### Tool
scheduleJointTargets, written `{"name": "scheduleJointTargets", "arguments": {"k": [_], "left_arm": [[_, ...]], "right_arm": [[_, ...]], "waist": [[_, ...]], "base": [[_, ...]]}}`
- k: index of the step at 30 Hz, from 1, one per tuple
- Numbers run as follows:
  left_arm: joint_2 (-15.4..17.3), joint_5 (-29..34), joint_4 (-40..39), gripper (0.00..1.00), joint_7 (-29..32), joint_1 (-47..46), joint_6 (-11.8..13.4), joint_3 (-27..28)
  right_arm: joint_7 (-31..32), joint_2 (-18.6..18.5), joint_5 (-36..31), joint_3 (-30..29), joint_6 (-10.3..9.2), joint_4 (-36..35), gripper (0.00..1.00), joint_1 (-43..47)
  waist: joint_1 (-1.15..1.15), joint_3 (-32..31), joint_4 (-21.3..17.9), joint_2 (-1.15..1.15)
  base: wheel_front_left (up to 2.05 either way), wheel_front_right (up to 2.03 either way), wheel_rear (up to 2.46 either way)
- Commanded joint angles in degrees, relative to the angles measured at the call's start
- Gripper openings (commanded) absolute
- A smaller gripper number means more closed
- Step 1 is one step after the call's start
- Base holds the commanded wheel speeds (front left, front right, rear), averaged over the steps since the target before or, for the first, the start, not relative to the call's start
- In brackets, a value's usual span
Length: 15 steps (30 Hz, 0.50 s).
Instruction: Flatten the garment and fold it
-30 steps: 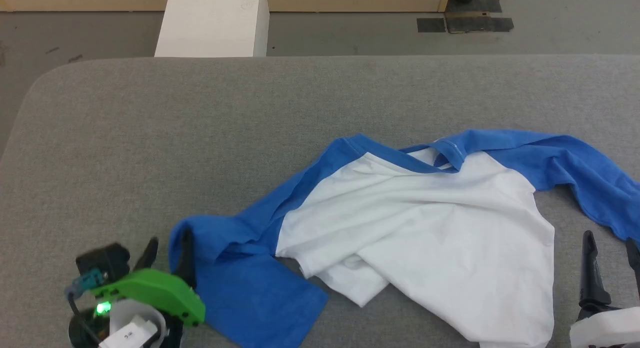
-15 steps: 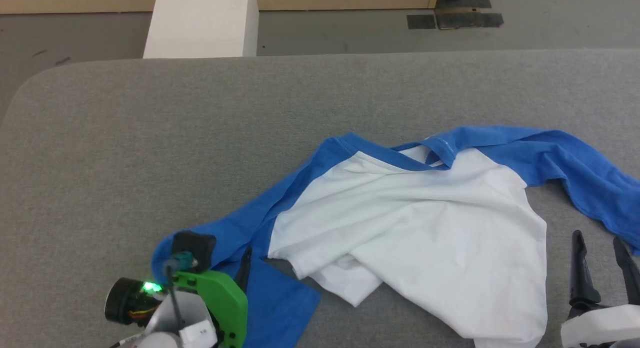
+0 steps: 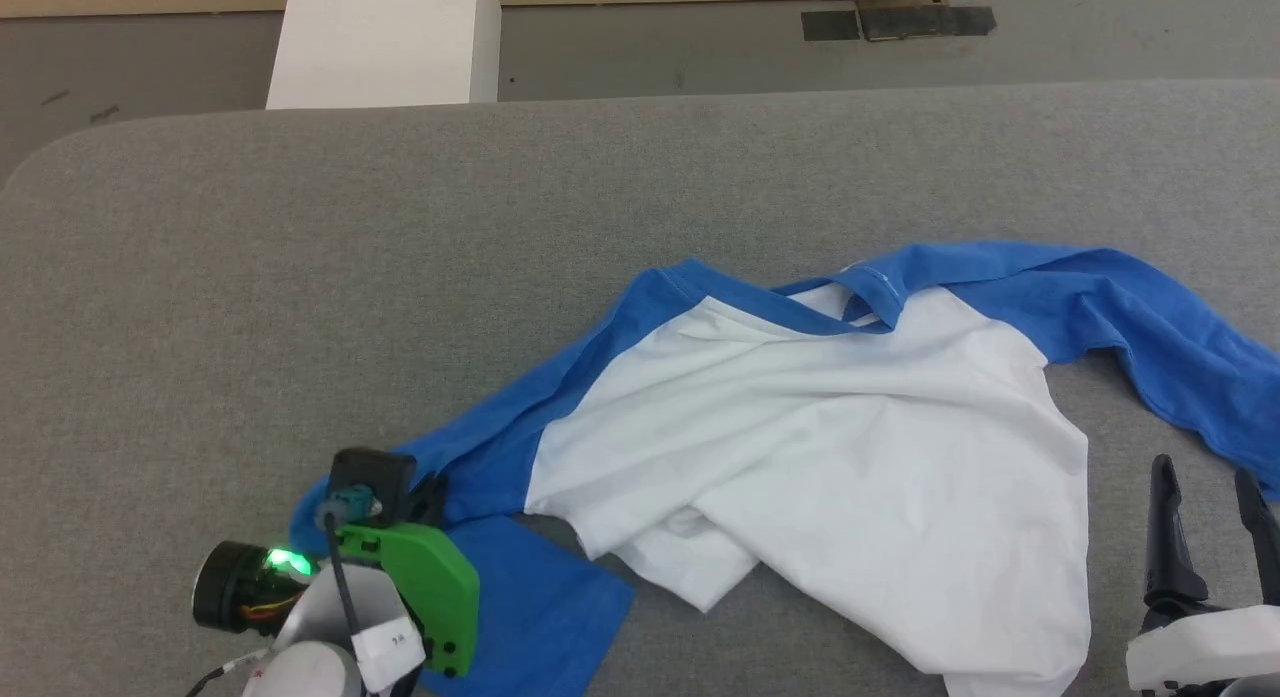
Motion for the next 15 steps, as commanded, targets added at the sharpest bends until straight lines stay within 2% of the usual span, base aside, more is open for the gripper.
{"name": "scheduleJointTargets", "arguments": {"k": [1, 4, 8, 12, 15], "left_arm": [[-0.6, -1.7, -1.2, 0.00, -0.1, -1.1, -0.2, 0.6], [-0.5, -4.1, -3.6, 0.00, 0.0, -1.8, -0.8, 2.0], [0.5, -5.0, -4.2, 0.00, -0.2, -4.6, 0.1, 5.0], [0.4, -5.5, 0.3, 0.00, -2.2, -9.2, 1.9, 8.2], [0.4, -5.1, 6.7, 0.00, -2.5, -12.3, 3.5, 9.4]], "right_arm": [[-0.4, 0.0, -0.2, -0.1, -0.08, 0.0, 1.00, -0.9], [-0.3, 0.0, -0.2, -0.3, -0.08, -0.2, 1.00, -0.9], [-0.3, 0.0, -0.1, -0.2, -0.08, -0.5, 1.00, -1.0], [-0.3, 0.0, -0.1, 0.1, -0.08, -0.9, 1.00, -1.7], [-0.2, 0.0, -0.2, 0.4, -0.08, -1.3, 1.00, -2.6]], "waist": [[0.00, 0.0, 0.1, 0.00], [0.00, 0.3, 0.5, 0.00], [0.00, 1.4, 1.1, 0.00], [0.00, 3.1, 1.1, 0.00], [0.00, 4.9, 0.6, 0.00]], "base": [[0.00, 0.00, 0.00], [0.00, 0.00, 0.00], [0.00, 0.00, 0.00], [0.00, 0.00, 0.00], [0.00, 0.00, 0.00]]}}
